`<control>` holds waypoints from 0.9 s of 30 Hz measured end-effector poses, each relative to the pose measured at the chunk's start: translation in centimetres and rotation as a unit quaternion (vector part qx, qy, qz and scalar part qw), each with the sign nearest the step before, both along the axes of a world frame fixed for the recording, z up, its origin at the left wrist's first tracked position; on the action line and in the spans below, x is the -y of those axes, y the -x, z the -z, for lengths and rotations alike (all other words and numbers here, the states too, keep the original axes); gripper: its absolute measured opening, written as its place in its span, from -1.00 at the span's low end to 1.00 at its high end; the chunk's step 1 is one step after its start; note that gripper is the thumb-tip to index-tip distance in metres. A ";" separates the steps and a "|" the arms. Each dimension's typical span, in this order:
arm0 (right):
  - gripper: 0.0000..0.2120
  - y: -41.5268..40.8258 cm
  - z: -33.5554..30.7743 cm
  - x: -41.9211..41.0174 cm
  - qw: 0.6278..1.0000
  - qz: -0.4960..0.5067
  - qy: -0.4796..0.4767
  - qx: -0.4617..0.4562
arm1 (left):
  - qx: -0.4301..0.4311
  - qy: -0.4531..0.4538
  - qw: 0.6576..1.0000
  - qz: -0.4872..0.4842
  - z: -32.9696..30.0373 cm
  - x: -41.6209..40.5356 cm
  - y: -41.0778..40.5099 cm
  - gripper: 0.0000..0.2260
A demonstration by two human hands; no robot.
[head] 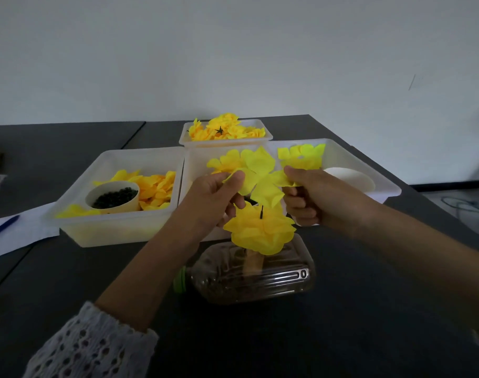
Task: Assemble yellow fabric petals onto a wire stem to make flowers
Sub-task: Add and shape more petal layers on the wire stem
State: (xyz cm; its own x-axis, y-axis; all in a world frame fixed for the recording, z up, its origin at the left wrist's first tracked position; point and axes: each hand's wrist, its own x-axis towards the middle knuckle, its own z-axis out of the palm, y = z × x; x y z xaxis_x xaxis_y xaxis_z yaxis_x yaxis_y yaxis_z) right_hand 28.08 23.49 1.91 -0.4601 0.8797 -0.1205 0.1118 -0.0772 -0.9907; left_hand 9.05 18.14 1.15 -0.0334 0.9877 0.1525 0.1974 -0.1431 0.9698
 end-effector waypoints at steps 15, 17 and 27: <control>-0.60 -0.8 1.1 0.0 0.999 0.005 0.018 -0.049 | -0.049 -0.048 0.997 -0.019 2.6 -1.4 1.5 -0.59; -0.61 -1.3 1.1 0.0 0.997 -0.006 0.034 -0.067 | -0.054 -0.048 0.997 -0.015 2.6 -1.6 1.6 -0.59; -0.69 -2.3 2.3 0.4 0.999 -0.004 0.008 -0.051 | -0.077 -0.055 0.995 -0.014 2.1 -2.0 1.4 -0.59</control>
State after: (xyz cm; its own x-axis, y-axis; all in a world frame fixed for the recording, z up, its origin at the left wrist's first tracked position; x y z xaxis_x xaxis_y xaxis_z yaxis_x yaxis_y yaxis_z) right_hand 30.38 23.11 -0.35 -0.4774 0.8743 -0.0874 0.0109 -0.0935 -0.9956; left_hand 7.61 20.15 -0.96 -0.0281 0.9639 0.2647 0.3476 -0.2389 0.9067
